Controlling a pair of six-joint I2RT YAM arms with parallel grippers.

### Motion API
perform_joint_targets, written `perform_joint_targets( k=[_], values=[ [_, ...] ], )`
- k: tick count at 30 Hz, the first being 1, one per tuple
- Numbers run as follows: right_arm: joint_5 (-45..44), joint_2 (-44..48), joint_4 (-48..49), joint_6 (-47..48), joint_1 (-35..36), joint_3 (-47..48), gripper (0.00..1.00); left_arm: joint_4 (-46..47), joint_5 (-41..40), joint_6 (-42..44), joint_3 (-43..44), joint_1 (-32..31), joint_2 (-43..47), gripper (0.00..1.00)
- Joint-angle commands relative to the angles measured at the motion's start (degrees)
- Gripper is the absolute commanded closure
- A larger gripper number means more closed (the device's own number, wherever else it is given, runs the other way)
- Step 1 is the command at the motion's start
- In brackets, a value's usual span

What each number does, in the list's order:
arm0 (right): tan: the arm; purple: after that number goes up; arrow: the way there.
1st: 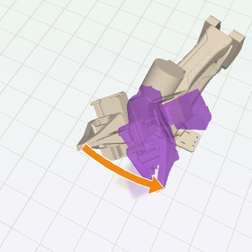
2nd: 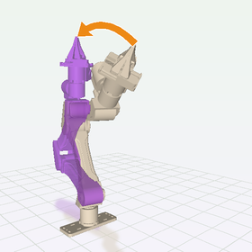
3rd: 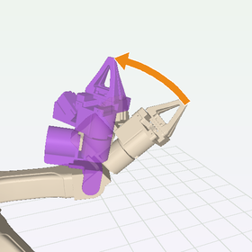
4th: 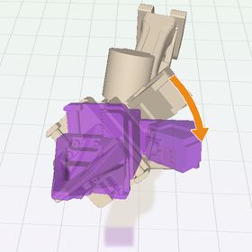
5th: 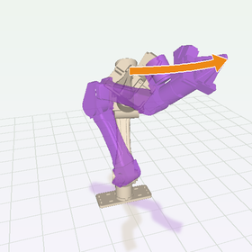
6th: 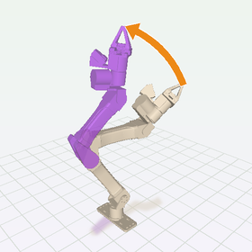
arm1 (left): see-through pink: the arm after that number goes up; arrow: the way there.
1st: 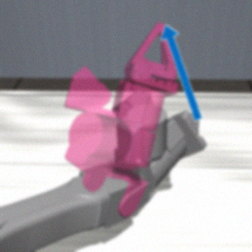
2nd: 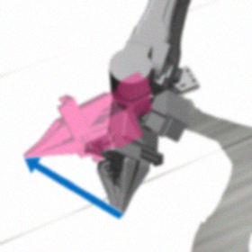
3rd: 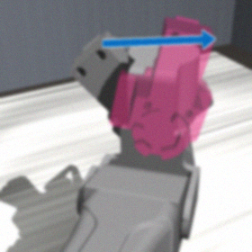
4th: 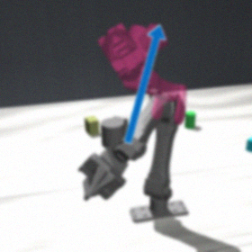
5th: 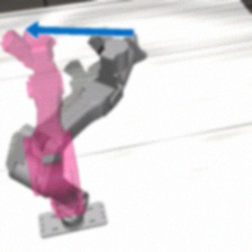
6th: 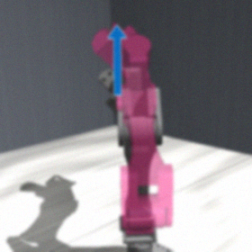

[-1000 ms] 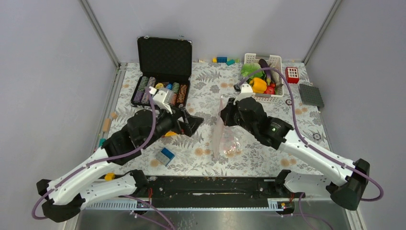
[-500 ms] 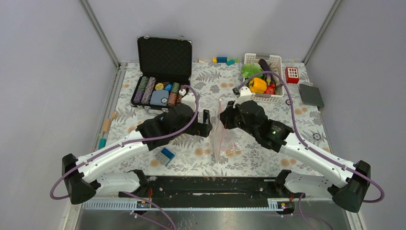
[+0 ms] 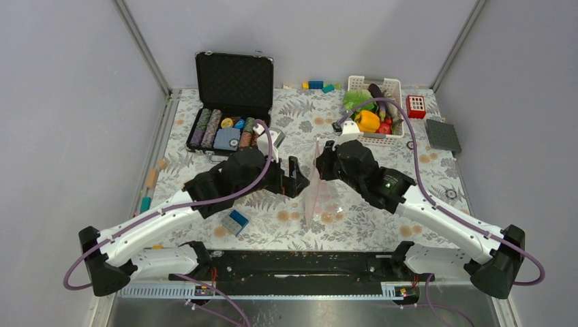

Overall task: Place the food in the zip-top bag and seal the zipper
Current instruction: Open the zipper of the food storage bag.

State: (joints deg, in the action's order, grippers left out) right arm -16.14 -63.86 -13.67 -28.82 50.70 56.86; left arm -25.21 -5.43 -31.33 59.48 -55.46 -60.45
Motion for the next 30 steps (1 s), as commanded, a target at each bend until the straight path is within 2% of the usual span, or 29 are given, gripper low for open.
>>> perform_joint_targets(
  k=[1, 6, 9, 12, 13, 14, 16, 20, 23, 30],
  values=[
    [-2.4, 0.1, -1.4, -2.2, 0.5, 3.5, 1.0, 3.9, 3.5, 1.3, 0.4, -0.5, -2.8, 0.01],
    [-1.3, 1.0, -1.9, -3.2, 0.5, 3.3, 1.0, 2.4, 0.1, 1.5, 2.1, -0.8, -6.9, 0.06],
    [-0.6, 1.4, -1.9, -3.4, 0.5, 3.3, 1.0, 2.6, 0.3, 1.5, 2.7, -0.9, -8.3, 0.12],
    [0.2, 1.3, -1.8, -3.7, 0.5, 3.5, 1.0, 2.7, 0.7, 1.6, 3.4, -1.2, -10.1, 0.24],
    [0.6, 1.1, -1.7, -3.7, 0.5, 3.5, 1.0, 2.7, 0.4, 1.6, 3.5, -1.3, -10.7, 0.36],
    [1.3, 1.0, -1.7, -3.6, 0.5, 3.6, 1.0, 2.2, -0.6, 1.4, 3.9, -1.4, -11.2, 0.54],
    [3.1, 1.2, -1.7, -2.7, 0.5, 3.6, 1.0, -0.6, -5.9, -0.1, 5.2, -1.3, -11.8, 1.0],
    [8.6, 2.5, -2.9, 0.2, 0.5, 2.4, 1.0, -11.9, -25.7, -5.0, 10.1, -1.4, -9.9, 1.0],
    [8.3, 4.1, -5.2, 2.4, 0.4, 0.5, 1.0, -18.7, -38.5, -7.7, 12.4, -1.4, -6.0, 1.0],
    [-2.6, 3.2, -8.0, 6.4, 0.5, -3.4, 1.0, -21.9, -48.2, -8.0, 12.6, -1.3, 1.6, 1.0]
  ],
)
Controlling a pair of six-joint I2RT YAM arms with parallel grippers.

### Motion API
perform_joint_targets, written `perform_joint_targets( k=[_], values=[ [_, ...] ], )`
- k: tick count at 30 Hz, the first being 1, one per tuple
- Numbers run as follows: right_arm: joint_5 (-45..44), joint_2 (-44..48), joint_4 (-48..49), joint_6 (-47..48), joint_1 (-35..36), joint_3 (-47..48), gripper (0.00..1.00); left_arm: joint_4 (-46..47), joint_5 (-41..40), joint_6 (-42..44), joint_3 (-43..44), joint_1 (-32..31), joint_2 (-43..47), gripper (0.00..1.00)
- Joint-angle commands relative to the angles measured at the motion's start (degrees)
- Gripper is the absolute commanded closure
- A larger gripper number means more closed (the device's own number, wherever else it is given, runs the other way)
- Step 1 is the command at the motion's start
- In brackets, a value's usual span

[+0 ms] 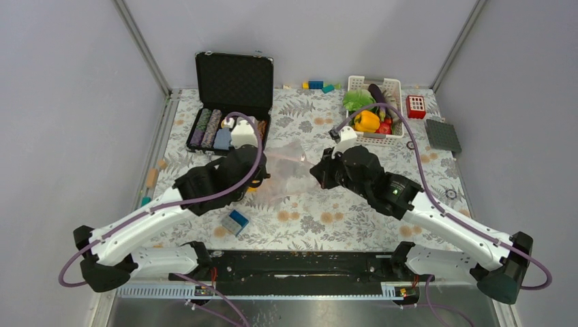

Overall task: Place the food in the zip-top bag and seal the zipper
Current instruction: Open the zipper of the food storage bag, then pick up the fake vegetable from the bin.

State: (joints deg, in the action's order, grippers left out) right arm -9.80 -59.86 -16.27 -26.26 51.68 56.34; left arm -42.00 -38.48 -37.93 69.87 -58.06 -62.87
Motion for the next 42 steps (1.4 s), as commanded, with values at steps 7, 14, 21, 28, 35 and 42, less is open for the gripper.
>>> perform_joint_targets(
  k=[7, 14, 21, 28, 35, 42],
  values=[
    [-20.8, -6.0, -10.4, 1.0, -0.5, -1.5, 0.94, -7.6, -17.8, -1.1, 2.7, 1.3, 4.8, 1.0],
    [-17.0, -6.6, -9.1, 1.0, -0.6, 4.0, 0.53, 2.8, -2.6, 3.8, 3.0, 1.3, -3.2, 1.0],
    [-18.2, -0.8, -7.7, 5.1, -2.0, 8.7, 0.0, 0.8, -4.7, 0.9, 13.0, 2.5, -16.7, 1.0],
    [-9.7, 0.8, -8.5, 3.6, -21.2, 9.5, 0.0, 4.5, 5.5, 1.6, 18.5, 8.2, -23.8, 1.0],
    [1.3, -12.1, -6.8, -0.9, -37.8, 14.8, 0.0, 5.4, 7.1, 4.4, 24.1, 13.8, -26.5, 1.0],
    [0.4, -28.1, -8.9, 1.2, -42.8, 26.2, 0.0, 2.2, 0.7, 8.7, 30.3, 18.5, -27.1, 1.0]
  ],
)
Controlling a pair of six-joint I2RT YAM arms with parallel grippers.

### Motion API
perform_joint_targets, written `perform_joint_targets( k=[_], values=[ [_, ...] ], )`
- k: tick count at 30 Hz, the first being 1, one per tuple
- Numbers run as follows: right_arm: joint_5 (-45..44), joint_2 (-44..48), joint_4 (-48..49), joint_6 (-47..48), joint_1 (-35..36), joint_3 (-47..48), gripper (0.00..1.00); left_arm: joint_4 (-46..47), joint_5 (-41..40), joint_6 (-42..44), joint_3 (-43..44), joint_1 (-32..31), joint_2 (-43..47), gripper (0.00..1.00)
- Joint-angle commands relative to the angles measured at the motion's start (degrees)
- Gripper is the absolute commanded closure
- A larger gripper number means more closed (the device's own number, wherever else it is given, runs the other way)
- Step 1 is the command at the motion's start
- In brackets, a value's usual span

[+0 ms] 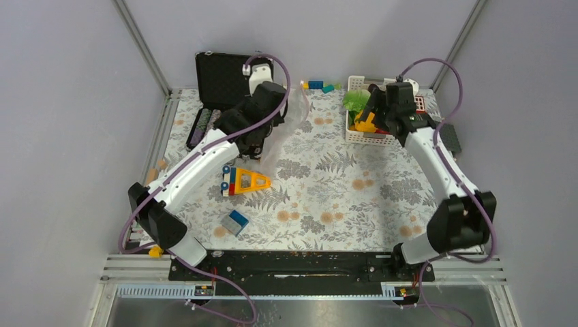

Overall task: Place the food in the zip-top bag and seal the zipper
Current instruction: Pick up the fake vegetable from the bin.

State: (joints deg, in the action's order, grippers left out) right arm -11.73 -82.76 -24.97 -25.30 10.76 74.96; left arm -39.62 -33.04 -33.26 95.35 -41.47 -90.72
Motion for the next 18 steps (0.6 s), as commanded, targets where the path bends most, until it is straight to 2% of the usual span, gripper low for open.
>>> perform_joint_targets(
  k=[1, 5, 10, 14, 18],
  values=[
    [1.3, -7.6, -1.1, -0.2, -2.4, 9.1, 0.01, -0.9, -8.6, 5.5, 5.5, 2.3, 1.4, 1.0],
    [-2.6, -12.6, -0.7, -1.2, -2.8, 12.2, 0.0, -5.4, -18.5, 9.1, 7.6, 3.5, 4.5, 1.0],
    [-1.7, -19.7, -0.3, -1.4, -3.0, 17.9, 0.0, -7.9, -21.5, 12.6, 5.7, 3.5, 11.2, 1.0],
    [-0.6, -25.0, -1.7, -1.9, -3.0, 22.1, 0.0, -9.2, -20.0, 13.7, 4.9, 3.5, 14.2, 1.0],
    [1.0, -28.3, -1.7, -2.2, -3.0, 22.9, 0.0, -8.9, -11.2, 12.9, 5.3, 3.3, 12.1, 1.0]
  ],
)
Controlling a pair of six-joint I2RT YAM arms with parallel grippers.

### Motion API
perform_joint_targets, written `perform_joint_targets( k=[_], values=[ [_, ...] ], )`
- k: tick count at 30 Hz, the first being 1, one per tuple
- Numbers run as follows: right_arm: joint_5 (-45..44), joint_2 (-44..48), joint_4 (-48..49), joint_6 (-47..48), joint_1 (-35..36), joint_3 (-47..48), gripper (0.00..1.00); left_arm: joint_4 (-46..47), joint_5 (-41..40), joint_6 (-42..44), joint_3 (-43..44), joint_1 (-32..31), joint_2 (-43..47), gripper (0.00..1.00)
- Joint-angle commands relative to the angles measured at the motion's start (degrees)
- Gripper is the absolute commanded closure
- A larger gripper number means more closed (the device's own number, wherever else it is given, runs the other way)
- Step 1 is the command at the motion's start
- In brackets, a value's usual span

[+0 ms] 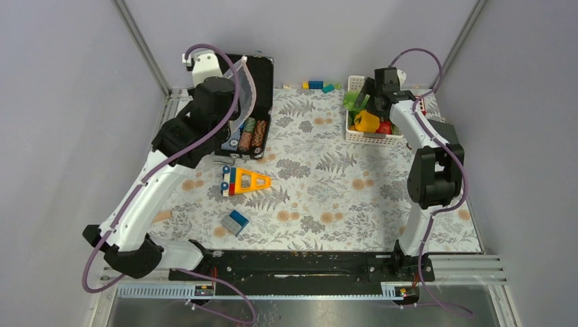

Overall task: Place the food in the zip-top bag and seal the zipper
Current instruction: Pick up the fake vegetable from the bin.

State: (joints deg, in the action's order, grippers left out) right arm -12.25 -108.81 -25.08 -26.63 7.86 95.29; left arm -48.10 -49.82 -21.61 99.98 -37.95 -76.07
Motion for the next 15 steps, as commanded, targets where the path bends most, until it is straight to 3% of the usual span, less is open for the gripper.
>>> perform_joint_targets(
  k=[1, 8, 15],
  values=[
    [1.8, -2.8, -1.8, -0.3, -0.1, 2.6, 0.0, 0.0, 6.9, 1.2, 0.6, -0.3, -4.0, 1.0],
    [2.2, -4.6, -3.5, 2.9, -0.2, 0.2, 0.0, 2.1, 22.6, -3.3, 1.9, -2.0, -15.7, 1.0],
    [2.2, -7.5, -3.7, 1.8, -0.2, 1.2, 0.0, 2.4, 25.3, -6.5, 5.3, -4.5, -22.9, 1.0]
  ],
)
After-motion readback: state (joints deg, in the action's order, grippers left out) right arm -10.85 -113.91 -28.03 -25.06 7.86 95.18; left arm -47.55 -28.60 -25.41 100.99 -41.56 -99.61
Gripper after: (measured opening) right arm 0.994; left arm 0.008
